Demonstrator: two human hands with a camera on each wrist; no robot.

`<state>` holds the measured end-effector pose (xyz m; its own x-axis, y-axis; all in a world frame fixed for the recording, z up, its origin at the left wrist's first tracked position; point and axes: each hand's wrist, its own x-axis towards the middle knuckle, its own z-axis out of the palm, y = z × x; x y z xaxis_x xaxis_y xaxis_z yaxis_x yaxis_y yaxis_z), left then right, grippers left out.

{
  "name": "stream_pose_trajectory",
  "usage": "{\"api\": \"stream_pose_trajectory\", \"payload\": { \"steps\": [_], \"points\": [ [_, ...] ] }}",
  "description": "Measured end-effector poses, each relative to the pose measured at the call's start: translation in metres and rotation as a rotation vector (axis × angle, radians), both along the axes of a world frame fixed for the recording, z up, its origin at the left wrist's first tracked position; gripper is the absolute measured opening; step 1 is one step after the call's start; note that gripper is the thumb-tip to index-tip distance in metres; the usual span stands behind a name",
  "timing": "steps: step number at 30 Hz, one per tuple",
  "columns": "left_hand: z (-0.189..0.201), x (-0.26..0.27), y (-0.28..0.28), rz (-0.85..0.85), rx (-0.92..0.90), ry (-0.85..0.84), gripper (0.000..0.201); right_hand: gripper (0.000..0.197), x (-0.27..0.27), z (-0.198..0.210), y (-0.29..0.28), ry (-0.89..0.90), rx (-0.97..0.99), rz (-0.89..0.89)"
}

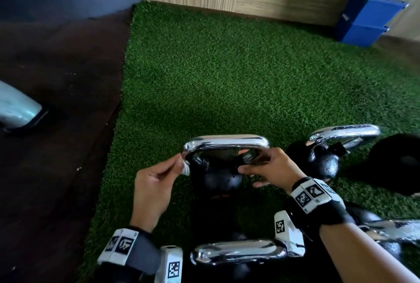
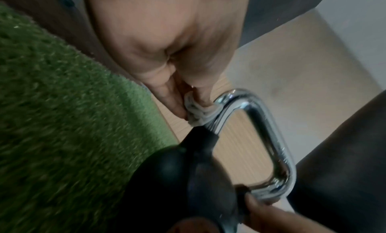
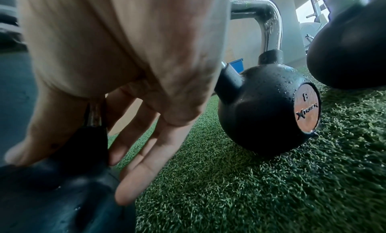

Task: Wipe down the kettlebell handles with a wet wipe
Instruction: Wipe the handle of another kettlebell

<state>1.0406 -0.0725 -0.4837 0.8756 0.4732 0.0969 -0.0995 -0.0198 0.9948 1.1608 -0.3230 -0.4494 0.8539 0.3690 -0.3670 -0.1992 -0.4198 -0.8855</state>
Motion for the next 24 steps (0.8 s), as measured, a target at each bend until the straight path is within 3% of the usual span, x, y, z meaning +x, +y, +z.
{"api": "stream_pose_trajectory", "payload": {
  "steps": [7, 12, 16, 18, 21, 24],
  "points": [
    [-0.024, 0.001, -0.001, -0.03, -0.06, 0.011, 0.024, 0.028, 0.001, -0.002, -0.003, 0.0, -0.021, -0.008],
    [-0.015, 0.001, -0.005, 0.042, 0.074, 0.017, 0.021, 0.043, -0.002, -0.001, -0.005, -0.017, -0.064, 0.008],
    [-0.008, 0.014, -0.004, 0.094, 0.207, 0.025, 0.027, 0.026, -0.003, 0.0, -0.018, -0.103, -0.248, 0.035],
    [-0.002, 0.03, -0.004, 0.13, 0.327, 0.05, 0.028, 0.025, -0.003, 0.004, -0.025, -0.159, -0.35, 0.116],
    [0.013, 0.061, -0.01, 0.095, 0.561, 0.065, 0.024, 0.037, -0.006, 0.018, -0.02, -0.225, -0.473, 0.358],
    [0.026, 0.086, -0.019, 0.016, 0.653, 0.083, 0.022, 0.016, -0.008, 0.029, -0.006, -0.208, -0.509, 0.508]
  ]
}}
